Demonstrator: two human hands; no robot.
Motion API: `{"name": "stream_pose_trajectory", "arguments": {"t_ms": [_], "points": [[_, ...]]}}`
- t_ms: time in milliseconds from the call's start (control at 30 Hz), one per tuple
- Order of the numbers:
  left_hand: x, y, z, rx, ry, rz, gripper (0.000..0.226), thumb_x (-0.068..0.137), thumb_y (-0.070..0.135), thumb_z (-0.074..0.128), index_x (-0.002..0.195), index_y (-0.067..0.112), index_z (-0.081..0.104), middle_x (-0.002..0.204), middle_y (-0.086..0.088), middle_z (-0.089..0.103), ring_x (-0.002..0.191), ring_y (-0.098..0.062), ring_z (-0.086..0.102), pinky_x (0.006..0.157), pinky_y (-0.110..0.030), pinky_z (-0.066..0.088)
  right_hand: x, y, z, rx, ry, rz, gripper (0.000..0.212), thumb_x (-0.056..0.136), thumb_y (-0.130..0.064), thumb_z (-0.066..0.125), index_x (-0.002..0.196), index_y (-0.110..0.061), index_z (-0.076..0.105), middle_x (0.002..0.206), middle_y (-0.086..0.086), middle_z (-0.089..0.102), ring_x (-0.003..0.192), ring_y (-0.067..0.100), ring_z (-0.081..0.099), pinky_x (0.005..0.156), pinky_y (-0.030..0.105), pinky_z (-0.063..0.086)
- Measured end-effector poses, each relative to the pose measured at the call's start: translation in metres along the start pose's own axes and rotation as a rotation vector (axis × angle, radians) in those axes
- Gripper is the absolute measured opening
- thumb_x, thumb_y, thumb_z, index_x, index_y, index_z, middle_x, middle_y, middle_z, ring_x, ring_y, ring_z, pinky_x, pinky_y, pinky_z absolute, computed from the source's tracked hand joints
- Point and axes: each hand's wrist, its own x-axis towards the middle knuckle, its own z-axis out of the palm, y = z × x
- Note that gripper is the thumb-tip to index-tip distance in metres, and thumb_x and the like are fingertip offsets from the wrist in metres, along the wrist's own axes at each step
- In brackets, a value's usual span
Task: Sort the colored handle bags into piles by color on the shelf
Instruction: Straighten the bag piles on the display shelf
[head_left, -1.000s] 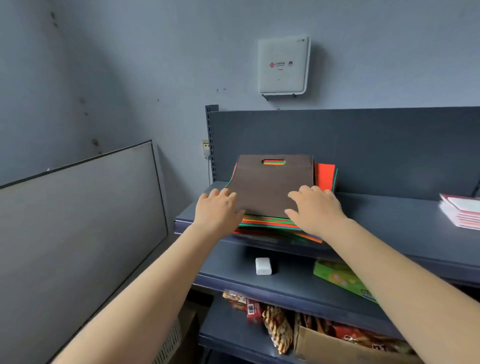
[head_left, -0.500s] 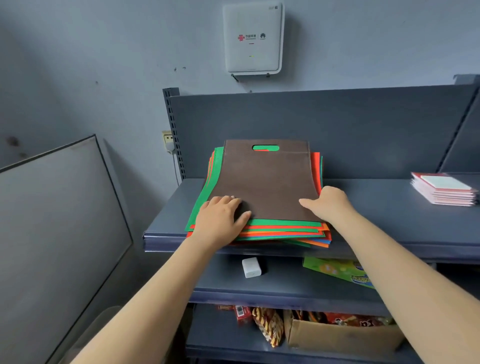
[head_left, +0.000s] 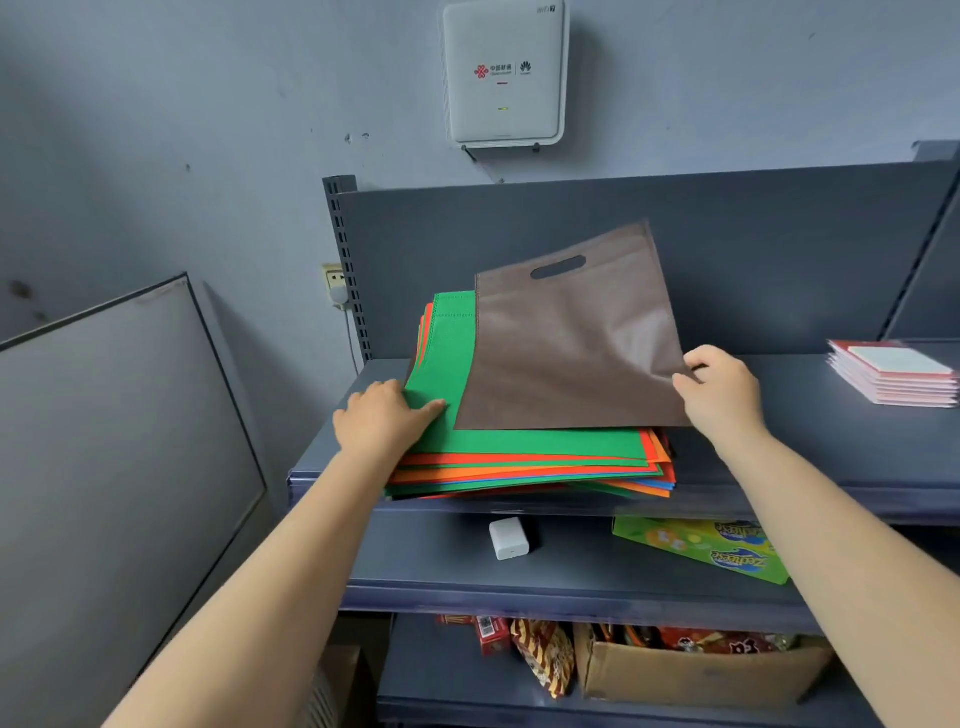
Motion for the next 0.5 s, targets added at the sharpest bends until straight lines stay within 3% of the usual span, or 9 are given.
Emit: {"name": "stream_pose_trajectory", "arguments": {"t_ms": [133,267,367,433,500], "points": [[0.003,-0.013,-0.007,-0.202,-0.028,-0.100,0.038,0.083,0.054,0.062,0.085,0.016,0.066,0.090,-0.003,0.068,0.089,-0.027,0.063,0.078,-0.032,0.046,0.004,0.007,-0.002,0.160,0.041,0.068,0.017,0.091,-0.006,0.054,0.105,-0.013,0.062,0.089,0.004,0.062,0.081,0.022,0.054,0.057,0.022,0.036],[0.002,-0.017,-0.016,-0.373,-0.030,-0.103,0.027,0.083,0.027,0.070,0.066,0.012,0.056,0.074,-0.008,0.060,0.075,-0.029,0.059,0.070,-0.035,0.049,0.004,0.006,-0.003,0.296,0.033,0.121,0.025,0.092,-0.005,0.050,0.111,-0.015,0.063,0.091,-0.003,0.061,0.090,0.020,0.056,0.070,0.028,0.042],[-0.003,-0.017,-0.023,-0.383,0.039,-0.044,0.015,0.087,0.023,0.066,0.088,0.008,0.063,0.087,-0.008,0.061,0.078,-0.026,0.054,0.070,-0.034,0.047,0.000,0.005,-0.003,0.386,0.016,0.118,0.029,0.092,-0.005,0.050,0.116,-0.015,0.062,0.097,-0.003,0.062,0.096,0.018,0.058,0.077,0.029,0.043],[-0.011,-0.017,-0.029,-0.428,0.144,0.002,0.021,0.089,0.020,0.063,0.105,0.007,0.062,0.096,-0.009,0.060,0.080,-0.024,0.053,0.069,-0.032,0.046,-0.004,0.004,-0.003,0.438,-0.003,0.107,0.031,0.093,-0.004,0.050,0.120,-0.015,0.062,0.104,-0.003,0.063,0.100,0.016,0.058,0.082,0.029,0.044],[-0.023,-0.017,-0.036,-0.508,0.246,0.037,0.018,0.090,0.016,0.062,0.106,0.008,0.062,0.094,-0.009,0.060,0.076,-0.022,0.055,0.065,-0.028,0.047,-0.010,0.002,-0.004,0.489,-0.016,0.099,0.034,0.094,-0.005,0.052,0.126,-0.014,0.059,0.109,-0.005,0.061,0.102,0.011,0.055,0.085,0.027,0.043]]}}
